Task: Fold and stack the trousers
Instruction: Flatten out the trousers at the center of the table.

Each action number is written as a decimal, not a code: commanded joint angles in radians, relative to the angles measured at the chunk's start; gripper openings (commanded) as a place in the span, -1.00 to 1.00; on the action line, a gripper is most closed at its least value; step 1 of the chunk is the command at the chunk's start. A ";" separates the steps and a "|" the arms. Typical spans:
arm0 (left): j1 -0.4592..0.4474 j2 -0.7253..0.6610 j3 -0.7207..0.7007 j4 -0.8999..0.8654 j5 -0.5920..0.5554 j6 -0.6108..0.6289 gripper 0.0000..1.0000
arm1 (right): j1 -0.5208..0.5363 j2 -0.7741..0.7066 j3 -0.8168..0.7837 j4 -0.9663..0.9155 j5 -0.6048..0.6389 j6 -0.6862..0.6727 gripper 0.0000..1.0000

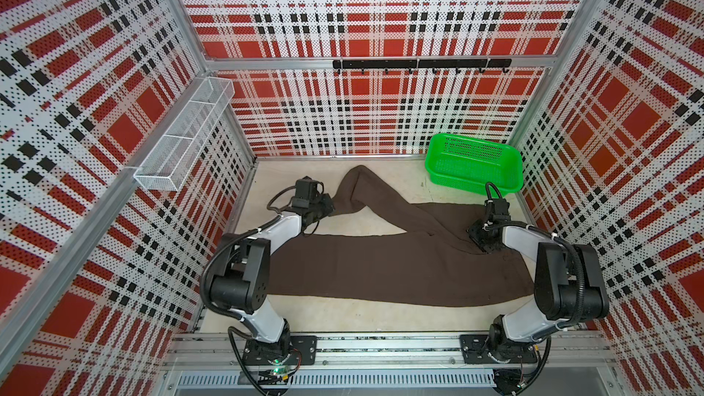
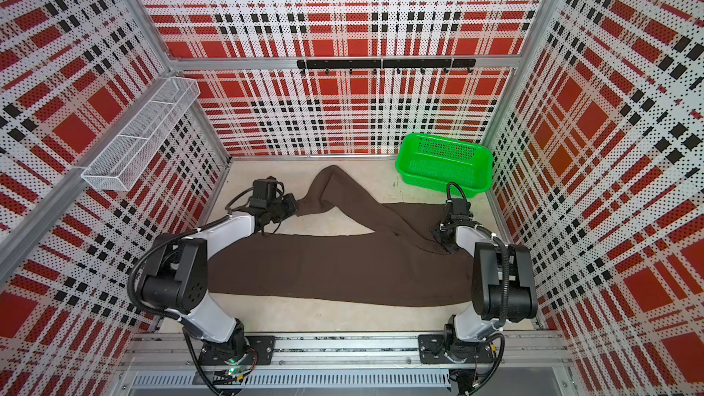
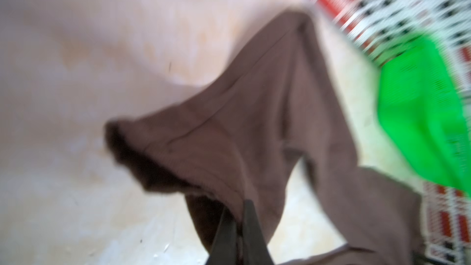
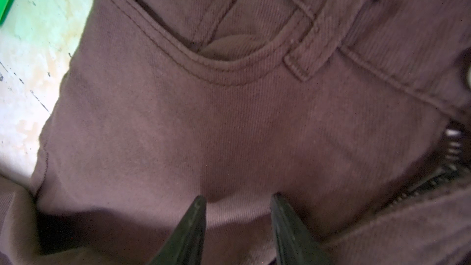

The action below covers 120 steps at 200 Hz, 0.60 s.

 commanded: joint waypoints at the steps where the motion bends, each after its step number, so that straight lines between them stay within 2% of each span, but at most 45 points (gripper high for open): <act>1: 0.073 -0.106 0.139 -0.131 -0.038 0.001 -1.00 | 0.006 0.020 0.007 0.010 0.013 0.005 -0.09; 27: 0.145 -0.116 0.283 -0.295 -0.136 0.027 -1.00 | 0.007 0.024 0.008 0.010 0.016 0.005 -0.10; 51: 0.167 -0.043 0.367 -0.370 -0.172 0.058 -1.00 | 0.006 0.032 0.012 0.012 0.013 0.006 -0.10; 89: 0.139 0.118 0.405 -0.387 -0.231 0.083 -1.00 | 0.009 0.047 0.018 0.016 0.004 0.007 -0.10; 120: 0.156 0.146 0.410 -0.387 -0.346 0.088 -1.00 | 0.009 0.052 0.028 0.006 0.016 -0.002 -0.10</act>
